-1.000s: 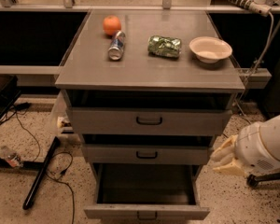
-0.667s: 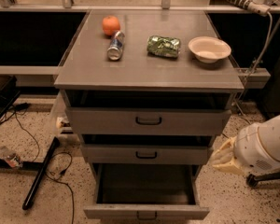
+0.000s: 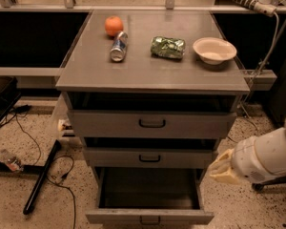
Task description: Close bottom drawer
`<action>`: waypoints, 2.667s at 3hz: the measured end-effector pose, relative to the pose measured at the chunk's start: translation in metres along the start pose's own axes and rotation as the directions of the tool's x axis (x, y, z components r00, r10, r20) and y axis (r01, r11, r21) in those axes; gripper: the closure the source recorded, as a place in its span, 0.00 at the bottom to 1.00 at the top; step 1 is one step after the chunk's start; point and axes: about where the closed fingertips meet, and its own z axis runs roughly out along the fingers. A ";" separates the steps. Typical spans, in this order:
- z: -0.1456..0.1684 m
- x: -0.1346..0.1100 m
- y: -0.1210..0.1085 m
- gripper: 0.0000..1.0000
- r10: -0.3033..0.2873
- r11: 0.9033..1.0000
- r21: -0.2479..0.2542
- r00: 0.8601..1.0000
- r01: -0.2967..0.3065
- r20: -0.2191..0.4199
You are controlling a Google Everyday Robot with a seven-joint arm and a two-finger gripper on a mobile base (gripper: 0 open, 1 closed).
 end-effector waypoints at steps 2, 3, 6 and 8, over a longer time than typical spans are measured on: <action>0.131 0.071 -0.016 1.00 0.104 0.994 0.019 0.993 -0.106 0.060; 0.175 0.103 -0.039 1.00 0.137 0.989 0.041 0.989 -0.139 0.058; 0.245 0.125 -0.037 1.00 0.131 0.990 0.050 0.988 -0.136 0.085; 0.311 0.158 -0.047 1.00 0.075 0.982 0.162 0.984 -0.101 0.159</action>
Offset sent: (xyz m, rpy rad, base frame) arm 0.0407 -0.0182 -0.2380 0.0933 -0.0092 -0.1875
